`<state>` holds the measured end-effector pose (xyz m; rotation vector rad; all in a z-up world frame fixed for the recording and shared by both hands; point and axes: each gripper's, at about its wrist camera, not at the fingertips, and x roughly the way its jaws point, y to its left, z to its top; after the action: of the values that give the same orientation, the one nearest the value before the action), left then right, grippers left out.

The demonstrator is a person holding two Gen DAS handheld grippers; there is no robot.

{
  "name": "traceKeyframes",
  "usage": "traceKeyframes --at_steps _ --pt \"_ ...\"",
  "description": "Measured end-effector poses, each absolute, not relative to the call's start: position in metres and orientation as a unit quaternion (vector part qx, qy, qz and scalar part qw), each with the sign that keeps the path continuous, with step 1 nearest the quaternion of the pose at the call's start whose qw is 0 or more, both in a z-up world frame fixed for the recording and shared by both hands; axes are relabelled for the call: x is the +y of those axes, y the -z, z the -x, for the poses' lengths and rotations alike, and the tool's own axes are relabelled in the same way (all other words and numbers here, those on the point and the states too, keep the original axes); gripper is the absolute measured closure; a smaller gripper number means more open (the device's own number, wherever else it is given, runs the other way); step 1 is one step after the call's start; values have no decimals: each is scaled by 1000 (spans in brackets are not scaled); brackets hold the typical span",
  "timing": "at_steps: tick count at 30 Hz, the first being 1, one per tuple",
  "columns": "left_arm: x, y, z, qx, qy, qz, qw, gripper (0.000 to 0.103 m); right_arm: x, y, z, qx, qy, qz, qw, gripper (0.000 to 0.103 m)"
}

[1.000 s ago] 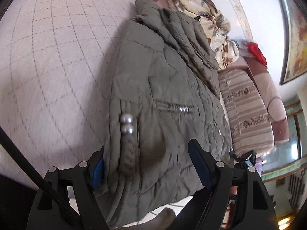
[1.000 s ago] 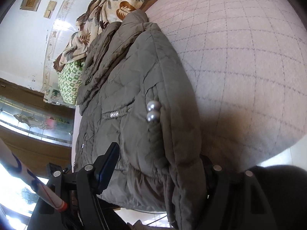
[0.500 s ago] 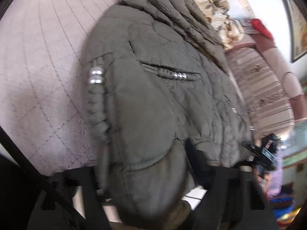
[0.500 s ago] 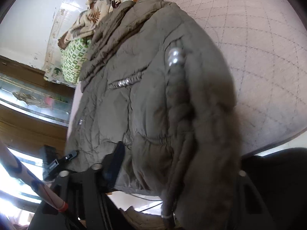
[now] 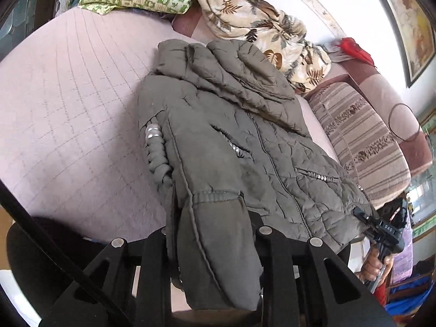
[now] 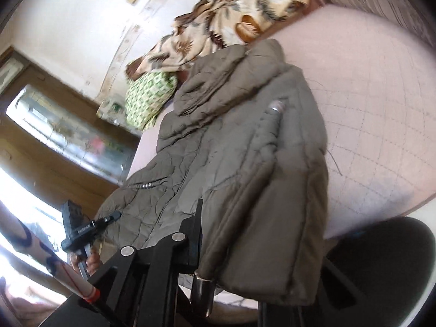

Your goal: Fold large clothes

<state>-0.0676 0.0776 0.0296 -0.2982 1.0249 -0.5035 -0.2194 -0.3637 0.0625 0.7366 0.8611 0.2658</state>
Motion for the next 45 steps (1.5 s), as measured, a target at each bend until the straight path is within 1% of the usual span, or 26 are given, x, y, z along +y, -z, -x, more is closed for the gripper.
traceKeyframes --at_steps 3,6,10,16,20,25,33,36,41,44,45 --pt "82 -21 72 496 228 140 826 79 -358 -64 221 418 -124 -335 835 86" --pt "78 -20 62 500 223 144 824 79 -356 -69 200 418 -123 -329 837 86" --pt "68 -45 38 468 220 138 845 79 -354 -93 169 400 -122 -298 858 86" --pt "47 -98 -34 416 203 128 877 79 -360 -142 95 358 -107 -271 887 86" --pt "30 -116 -104 421 181 125 880 78 -377 -156 31 344 -72 -277 894 86" --pt "6 -109 -196 451 130 127 874 78 -399 -138 -48 359 -18 -298 884 86" --pt "-24 -57 -300 494 67 130 857 75 -427 -87 -146 394 30 -332 857 86" --pt "-28 -44 -323 501 57 139 853 73 -435 -69 -178 401 40 -334 852 85" --pt "-28 -17 -355 525 45 172 832 69 -444 -39 -207 410 56 -351 840 85" --pt "-16 -14 -358 528 69 218 818 62 -447 -32 -210 411 59 -366 833 83" --pt "-11 -16 -356 527 80 238 812 58 -449 -32 -209 407 56 -376 830 79"
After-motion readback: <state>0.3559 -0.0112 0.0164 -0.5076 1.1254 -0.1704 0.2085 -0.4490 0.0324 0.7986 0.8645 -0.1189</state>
